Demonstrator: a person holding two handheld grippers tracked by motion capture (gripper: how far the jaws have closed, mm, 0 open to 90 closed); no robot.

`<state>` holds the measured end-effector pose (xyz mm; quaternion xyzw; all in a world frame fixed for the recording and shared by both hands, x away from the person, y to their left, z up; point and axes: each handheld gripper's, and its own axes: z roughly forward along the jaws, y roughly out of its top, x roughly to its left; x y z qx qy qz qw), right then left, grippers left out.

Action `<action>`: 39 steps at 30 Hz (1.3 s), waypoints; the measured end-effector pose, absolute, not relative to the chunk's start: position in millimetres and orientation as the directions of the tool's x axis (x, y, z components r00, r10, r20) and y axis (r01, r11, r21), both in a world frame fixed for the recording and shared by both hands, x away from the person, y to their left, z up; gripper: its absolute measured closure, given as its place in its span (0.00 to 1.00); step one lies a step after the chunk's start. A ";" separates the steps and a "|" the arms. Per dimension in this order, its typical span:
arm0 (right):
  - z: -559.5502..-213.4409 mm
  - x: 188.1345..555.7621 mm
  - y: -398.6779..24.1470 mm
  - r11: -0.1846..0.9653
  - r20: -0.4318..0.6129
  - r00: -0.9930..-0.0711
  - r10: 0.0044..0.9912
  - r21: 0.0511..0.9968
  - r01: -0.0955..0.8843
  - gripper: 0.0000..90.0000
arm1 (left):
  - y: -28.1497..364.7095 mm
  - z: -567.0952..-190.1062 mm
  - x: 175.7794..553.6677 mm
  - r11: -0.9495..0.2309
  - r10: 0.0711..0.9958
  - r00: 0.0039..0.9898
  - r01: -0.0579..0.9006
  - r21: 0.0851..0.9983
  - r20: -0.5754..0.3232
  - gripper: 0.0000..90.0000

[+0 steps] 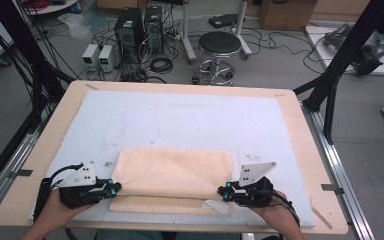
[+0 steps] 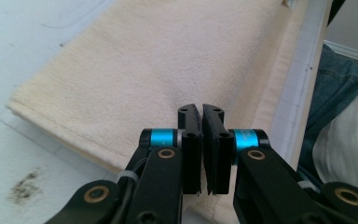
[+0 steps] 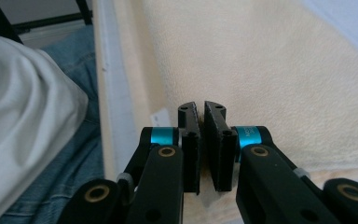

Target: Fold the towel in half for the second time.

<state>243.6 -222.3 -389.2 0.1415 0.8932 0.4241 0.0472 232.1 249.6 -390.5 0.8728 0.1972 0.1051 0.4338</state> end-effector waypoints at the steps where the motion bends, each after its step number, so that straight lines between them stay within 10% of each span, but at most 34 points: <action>1: -385.2 240.3 -222.6 0.597 0.025 -0.958 0.287 0.777 0.199 0.95 | 250.1 -389.1 230.0 -0.542 0.435 0.900 0.253 0.801 0.010 0.95; 7: -389.8 227.2 -223.6 0.615 0.037 -0.964 0.265 0.763 0.198 0.93 | 249.3 -400.3 219.3 -0.545 0.406 0.913 0.276 0.792 -0.039 0.94; 25: -398.7 284.6 -238.4 0.522 0.061 -0.881 0.469 0.786 0.332 0.56 | 244.0 -396.6 281.5 -0.463 0.566 0.824 0.352 0.814 -0.034 0.51; 39: -405.7 351.6 -229.5 0.510 0.065 -0.839 0.541 0.768 0.388 0.43 | 245.4 -413.3 339.4 -0.383 0.682 0.727 0.449 0.807 -0.080 0.44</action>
